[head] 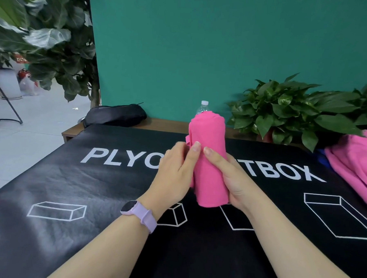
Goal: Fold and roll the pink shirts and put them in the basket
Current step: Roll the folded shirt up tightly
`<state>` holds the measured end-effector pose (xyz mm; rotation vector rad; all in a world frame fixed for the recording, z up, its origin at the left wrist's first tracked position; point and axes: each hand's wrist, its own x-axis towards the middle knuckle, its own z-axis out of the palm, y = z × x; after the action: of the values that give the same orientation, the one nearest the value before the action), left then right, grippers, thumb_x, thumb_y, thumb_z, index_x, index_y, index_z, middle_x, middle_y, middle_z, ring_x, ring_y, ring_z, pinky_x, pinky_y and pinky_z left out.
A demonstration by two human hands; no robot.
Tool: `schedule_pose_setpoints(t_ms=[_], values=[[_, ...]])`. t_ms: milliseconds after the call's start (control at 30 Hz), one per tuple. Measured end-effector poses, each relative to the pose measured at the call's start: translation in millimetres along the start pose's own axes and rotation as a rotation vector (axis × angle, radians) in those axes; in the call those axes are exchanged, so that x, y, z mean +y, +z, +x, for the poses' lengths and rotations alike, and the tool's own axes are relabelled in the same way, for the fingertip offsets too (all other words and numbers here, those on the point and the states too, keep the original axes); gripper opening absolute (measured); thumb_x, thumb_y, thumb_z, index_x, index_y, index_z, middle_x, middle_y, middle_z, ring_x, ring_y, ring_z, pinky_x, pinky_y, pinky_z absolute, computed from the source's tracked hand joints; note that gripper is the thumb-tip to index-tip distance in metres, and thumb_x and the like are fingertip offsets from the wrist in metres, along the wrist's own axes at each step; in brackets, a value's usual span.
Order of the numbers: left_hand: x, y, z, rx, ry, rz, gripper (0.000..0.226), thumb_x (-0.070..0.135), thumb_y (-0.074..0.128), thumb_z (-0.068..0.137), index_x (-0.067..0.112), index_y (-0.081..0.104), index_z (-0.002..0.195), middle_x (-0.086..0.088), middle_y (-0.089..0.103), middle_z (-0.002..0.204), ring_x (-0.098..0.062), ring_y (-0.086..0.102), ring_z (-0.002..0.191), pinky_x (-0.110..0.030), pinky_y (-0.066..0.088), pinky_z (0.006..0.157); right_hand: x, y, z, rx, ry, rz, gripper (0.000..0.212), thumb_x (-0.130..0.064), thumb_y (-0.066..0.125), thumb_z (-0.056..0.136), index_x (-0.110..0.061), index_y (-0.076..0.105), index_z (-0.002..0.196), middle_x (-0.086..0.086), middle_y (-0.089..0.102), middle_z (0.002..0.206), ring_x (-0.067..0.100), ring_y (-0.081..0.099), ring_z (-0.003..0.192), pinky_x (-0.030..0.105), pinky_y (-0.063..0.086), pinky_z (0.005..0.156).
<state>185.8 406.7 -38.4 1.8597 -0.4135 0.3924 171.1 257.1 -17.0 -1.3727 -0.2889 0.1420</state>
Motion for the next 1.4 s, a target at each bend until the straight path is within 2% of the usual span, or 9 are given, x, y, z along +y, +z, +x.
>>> schedule_pose_setpoints(t_ms=[133,200,367,500,767,1000,1133,1333,1400], values=[[-5,-8,6,0.080,-0.009,-0.035,0.034,0.050,0.037,0.105,0.030,0.049,0.130,0.017,0.063,0.102,0.008,0.059,0.097,-0.006,0.041,0.076,-1,-4,-2,-0.015,0.009,-0.071,0.057,-0.050,0.080,0.075,-0.012,0.067,0.115,0.017,0.072,0.096,0.033,0.069,0.078,0.045,0.059,0.071],[-4,-10,7,0.088,0.044,-0.033,0.023,0.031,0.040,0.108,0.032,0.053,0.127,0.019,0.065,0.102,0.006,0.060,0.099,-0.005,0.041,0.078,-1,-5,-2,-0.017,0.018,-0.088,0.059,-0.050,0.080,0.074,-0.012,0.065,0.117,0.016,0.072,0.095,0.032,0.069,0.078,0.044,0.059,0.070],[-3,-14,8,0.101,0.108,-0.054,0.029,0.008,0.043,0.104,0.025,0.064,0.115,0.018,0.068,0.102,0.002,0.063,0.098,-0.008,0.044,0.080,-1,-8,-3,-0.017,0.052,-0.108,0.059,-0.046,0.076,0.079,-0.007,0.062,0.121,0.018,0.070,0.095,0.034,0.068,0.079,0.045,0.059,0.071],[-4,-15,10,0.106,0.095,-0.029,0.020,0.009,0.059,0.096,0.026,0.063,0.107,0.019,0.066,0.090,-0.001,0.057,0.075,-0.013,0.045,0.069,-3,-11,-3,-0.044,0.072,-0.129,0.059,-0.045,0.074,0.081,-0.004,0.061,0.121,0.020,0.070,0.096,0.036,0.068,0.077,0.046,0.060,0.070],[-3,-17,10,0.155,0.079,-0.005,0.011,0.015,0.064,0.094,0.024,0.063,0.087,0.018,0.062,0.075,-0.001,0.049,0.059,-0.014,0.042,0.057,-4,-12,-4,-0.074,0.095,-0.139,0.061,-0.047,0.076,0.083,-0.003,0.060,0.122,0.022,0.069,0.096,0.039,0.067,0.077,0.047,0.059,0.071],[-1,-21,13,0.057,-0.104,-0.368,0.016,0.025,0.061,0.099,0.011,0.067,0.093,0.009,0.065,0.083,-0.007,0.056,0.080,-0.026,0.046,0.075,-9,-18,-4,-0.098,0.162,0.029,0.053,-0.059,0.079,0.076,-0.014,0.076,0.104,0.020,0.069,0.095,0.036,0.069,0.076,0.046,0.058,0.068],[6,-21,14,-0.115,-0.187,-0.678,0.025,0.025,0.059,0.086,0.003,0.064,0.097,-0.003,0.058,0.087,-0.016,0.052,0.084,-0.029,0.043,0.070,-9,-25,-2,-0.037,0.182,0.123,0.058,-0.061,0.080,0.076,-0.011,0.076,0.107,0.022,0.068,0.098,0.038,0.068,0.079,0.050,0.056,0.074],[6,-23,14,-0.182,-0.202,-0.366,0.035,0.044,0.063,0.085,0.011,0.061,0.074,-0.005,0.054,0.073,-0.018,0.050,0.075,-0.035,0.045,0.076,-6,-22,-3,-0.113,0.185,0.044,0.055,-0.062,0.076,0.079,-0.014,0.077,0.105,0.019,0.071,0.095,0.036,0.069,0.077,0.047,0.057,0.073],[3,-25,13,-0.174,-0.192,-0.295,0.030,0.042,0.066,0.083,0.015,0.059,0.071,-0.002,0.056,0.071,-0.016,0.051,0.074,-0.035,0.045,0.078,-8,-22,-4,-0.108,0.183,0.008,0.053,-0.063,0.077,0.077,-0.015,0.077,0.102,0.020,0.070,0.094,0.036,0.069,0.076,0.048,0.058,0.072]])
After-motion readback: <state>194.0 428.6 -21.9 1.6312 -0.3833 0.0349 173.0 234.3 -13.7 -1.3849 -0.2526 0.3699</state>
